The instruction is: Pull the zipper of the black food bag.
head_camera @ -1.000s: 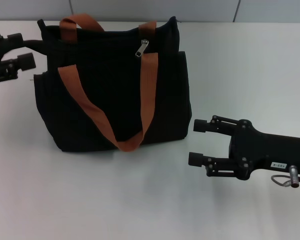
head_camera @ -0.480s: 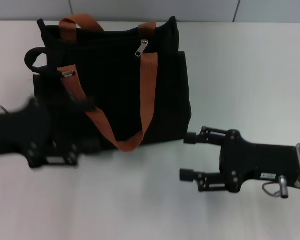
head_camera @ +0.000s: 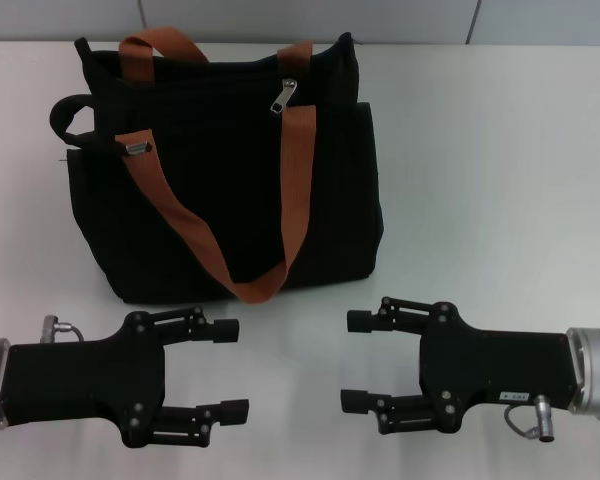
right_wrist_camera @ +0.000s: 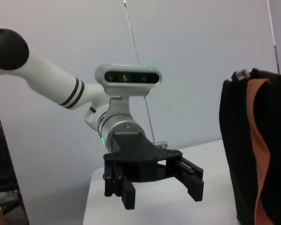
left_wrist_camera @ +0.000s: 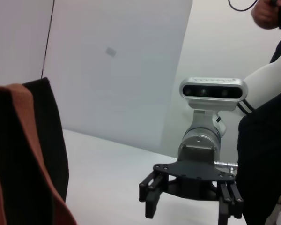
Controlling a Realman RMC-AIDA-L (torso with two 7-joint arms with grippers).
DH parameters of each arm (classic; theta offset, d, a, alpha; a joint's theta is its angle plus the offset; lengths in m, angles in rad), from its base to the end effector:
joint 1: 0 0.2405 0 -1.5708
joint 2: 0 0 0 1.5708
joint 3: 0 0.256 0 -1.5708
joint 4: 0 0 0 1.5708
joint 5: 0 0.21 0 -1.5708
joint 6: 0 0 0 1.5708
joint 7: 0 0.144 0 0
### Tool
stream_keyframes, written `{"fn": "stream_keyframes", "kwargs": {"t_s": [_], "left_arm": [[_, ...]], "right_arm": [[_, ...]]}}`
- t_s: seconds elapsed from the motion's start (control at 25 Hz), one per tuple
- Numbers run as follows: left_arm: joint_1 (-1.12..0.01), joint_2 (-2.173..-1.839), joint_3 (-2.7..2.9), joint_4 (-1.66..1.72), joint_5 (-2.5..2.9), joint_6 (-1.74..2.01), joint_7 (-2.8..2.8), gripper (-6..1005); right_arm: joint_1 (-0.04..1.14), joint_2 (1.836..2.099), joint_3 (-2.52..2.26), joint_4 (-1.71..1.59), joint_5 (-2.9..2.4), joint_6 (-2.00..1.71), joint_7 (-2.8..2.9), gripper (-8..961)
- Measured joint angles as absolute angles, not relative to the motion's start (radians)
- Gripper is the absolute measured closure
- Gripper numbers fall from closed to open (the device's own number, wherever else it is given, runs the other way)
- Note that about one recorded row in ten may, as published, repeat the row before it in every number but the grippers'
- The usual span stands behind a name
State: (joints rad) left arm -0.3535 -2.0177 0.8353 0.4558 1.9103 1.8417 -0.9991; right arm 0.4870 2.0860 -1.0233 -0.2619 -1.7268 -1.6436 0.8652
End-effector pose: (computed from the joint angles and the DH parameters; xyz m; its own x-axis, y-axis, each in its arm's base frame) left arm -0.2948 0.2292 -0.0124 0.7777 0.2313 0.5845 0.2558 -0.9658 0.0418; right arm 0.2570 0.2488 -0.0752 0.7736 -0.1794 -0.6078 -0.2029 -0.9787 0.0306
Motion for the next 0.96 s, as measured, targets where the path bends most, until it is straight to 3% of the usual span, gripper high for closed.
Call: {"fn": "stream_keyframes", "kwargs": {"t_s": [0.96], "left_arm": [[-0.352, -2.016, 0.845, 0.454, 1.911, 1.853, -0.998, 181]], "right_arm": [[0.489, 2.086, -1.028, -0.246, -1.727, -1.624, 0.850, 148]]}}
